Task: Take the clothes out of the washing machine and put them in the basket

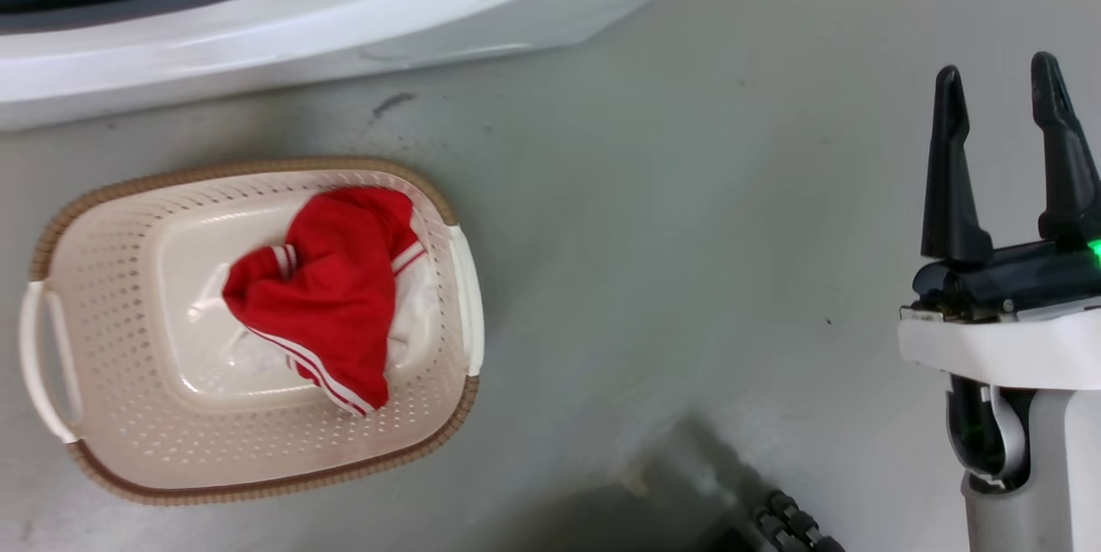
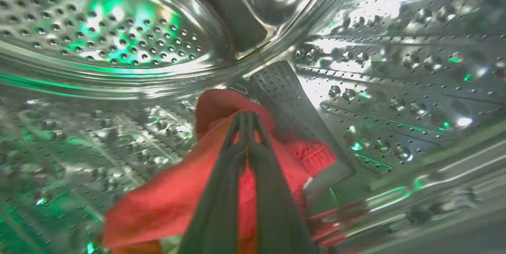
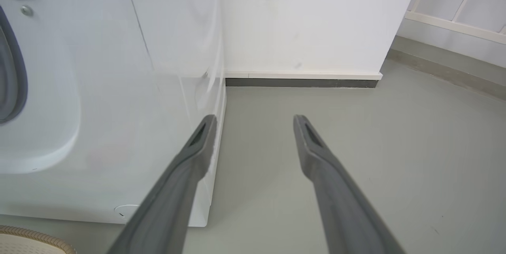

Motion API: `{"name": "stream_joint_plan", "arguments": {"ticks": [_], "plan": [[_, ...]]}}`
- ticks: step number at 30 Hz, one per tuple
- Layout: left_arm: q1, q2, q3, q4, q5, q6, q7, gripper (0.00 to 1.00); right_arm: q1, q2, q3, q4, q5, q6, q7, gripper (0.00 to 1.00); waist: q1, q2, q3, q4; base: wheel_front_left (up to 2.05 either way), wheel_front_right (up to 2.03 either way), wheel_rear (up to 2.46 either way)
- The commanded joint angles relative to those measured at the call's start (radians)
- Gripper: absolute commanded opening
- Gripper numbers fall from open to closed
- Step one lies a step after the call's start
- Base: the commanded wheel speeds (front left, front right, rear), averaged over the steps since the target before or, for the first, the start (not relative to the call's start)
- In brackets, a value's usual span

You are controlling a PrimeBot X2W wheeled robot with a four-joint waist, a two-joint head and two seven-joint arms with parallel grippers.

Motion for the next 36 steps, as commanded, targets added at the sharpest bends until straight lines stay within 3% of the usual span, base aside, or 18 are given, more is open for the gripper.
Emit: {"name": "stream_joint_plan", "arguments": {"ticks": [1, 10, 18, 36], "plan": [[0.026, -0.005, 0.0, 0.0, -0.006, 0.0, -0.017, 0.0, 0.016, 0.002, -0.001, 0.004, -0.006, -0.001, -0.002, 1.0, 0.0, 0.0, -0.048, 0.032, 0.0, 0.0, 0.0], [0.232, -0.084, 0.011, -0.017, -0.071, 0.002, -0.225, 0.0, 0.073, 0.001, -0.007, 0.021, -0.051, -0.001, -0.002, 1.0, 0.0, 0.0, -0.197, 0.091, 0.0, 0.0, 0.0], [0.426, -0.128, 0.038, -0.107, -0.114, 0.033, -0.283, 0.0, 0.127, 0.001, -0.009, 0.032, -0.077, -0.001, -0.002, 1.0, 0.0, 0.0, -0.309, 0.125, 0.0, 0.0, 0.0], [0.935, -0.084, 0.131, -0.694, -0.109, 0.157, -0.286, 0.0, 0.229, 0.001, -0.006, 0.047, -0.11, -0.001, -0.002, 1.0, 0.0, 0.0, -0.508, 0.183, 0.0, 0.0, 0.0]]}}
